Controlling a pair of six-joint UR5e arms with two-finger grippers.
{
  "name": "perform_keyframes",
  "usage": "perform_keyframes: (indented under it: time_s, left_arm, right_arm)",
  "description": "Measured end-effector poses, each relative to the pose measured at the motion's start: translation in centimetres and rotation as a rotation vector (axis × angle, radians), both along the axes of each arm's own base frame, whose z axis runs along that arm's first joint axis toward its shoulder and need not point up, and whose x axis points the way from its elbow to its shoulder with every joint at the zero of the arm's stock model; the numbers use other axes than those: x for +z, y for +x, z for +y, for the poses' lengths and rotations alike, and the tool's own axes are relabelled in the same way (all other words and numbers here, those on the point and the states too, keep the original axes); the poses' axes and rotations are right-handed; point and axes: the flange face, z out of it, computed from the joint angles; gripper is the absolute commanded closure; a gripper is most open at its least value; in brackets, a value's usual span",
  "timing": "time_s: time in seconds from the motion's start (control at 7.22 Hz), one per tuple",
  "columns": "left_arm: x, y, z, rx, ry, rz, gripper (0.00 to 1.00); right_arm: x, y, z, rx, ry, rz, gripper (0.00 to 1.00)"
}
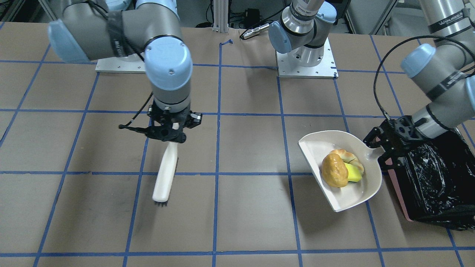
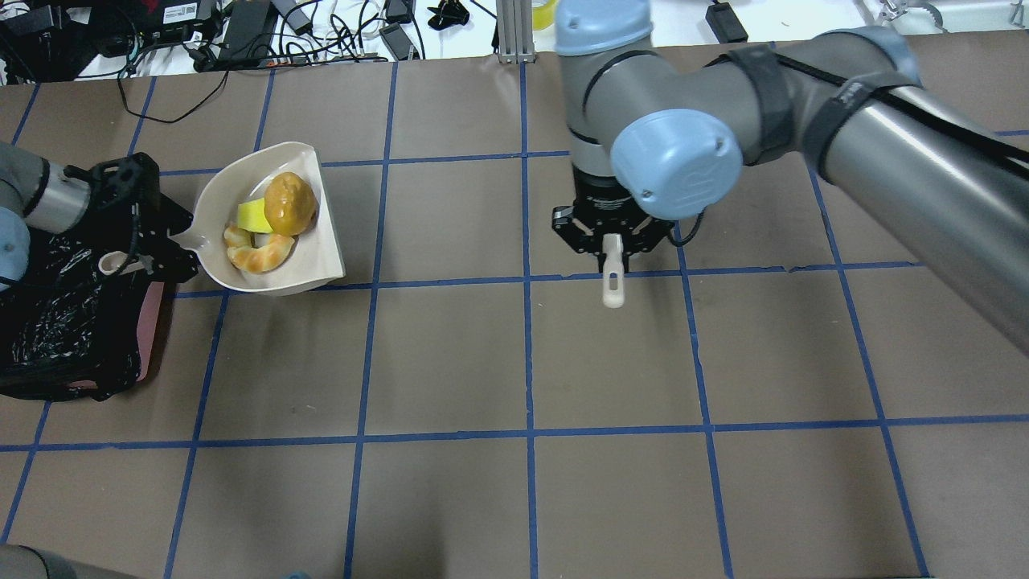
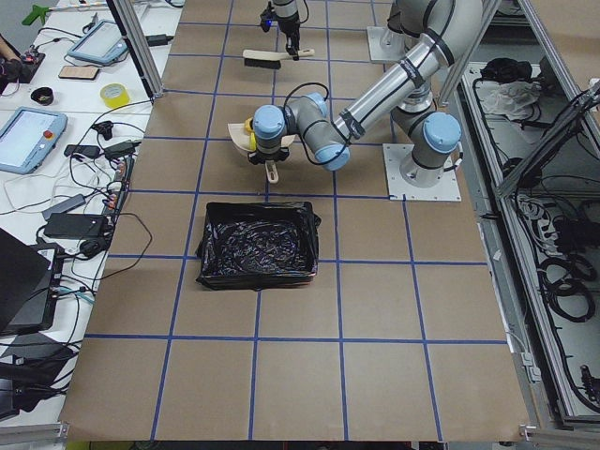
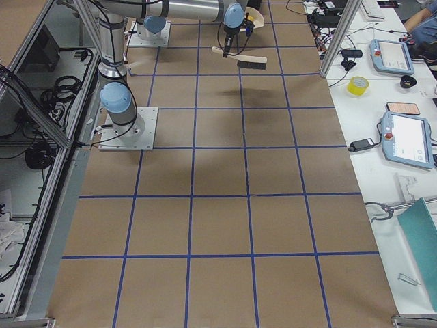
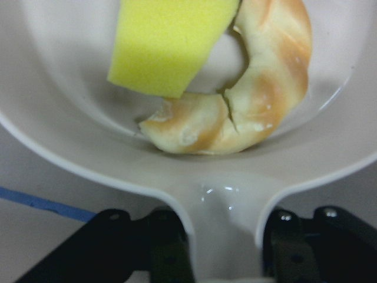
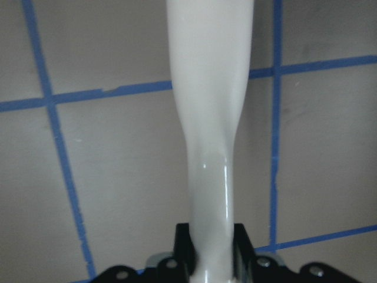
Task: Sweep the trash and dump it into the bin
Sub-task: 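Carry the dustpan over the black bin with the left gripper while the right withdraws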
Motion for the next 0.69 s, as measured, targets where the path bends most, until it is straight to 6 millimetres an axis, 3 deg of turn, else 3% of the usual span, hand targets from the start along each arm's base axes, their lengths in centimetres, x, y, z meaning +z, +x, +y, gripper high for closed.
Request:
perform_keyframes:
  time_s: [0.28,0.55,0.69]
  left_arm:
    - [5.2,4.4,-0.4,0.059,0.004,0.018,1.0]
    - [7.8,11.6,2.2,0.187,0.016,0.027,1.0]
    - [8.8,15.5,4.1,0.254,0.024,0.006,1.0]
  right_arm:
    - [-0.7,-10.7,-2.6,0.003,0.018,-0.01,1.0]
    - [-3.1,-20.2,-3.6,0.036,-0.005,-0.041,1.0]
    - [-4.7,-23.3,-3.5,0.078,-0.04,-0.043,1.0]
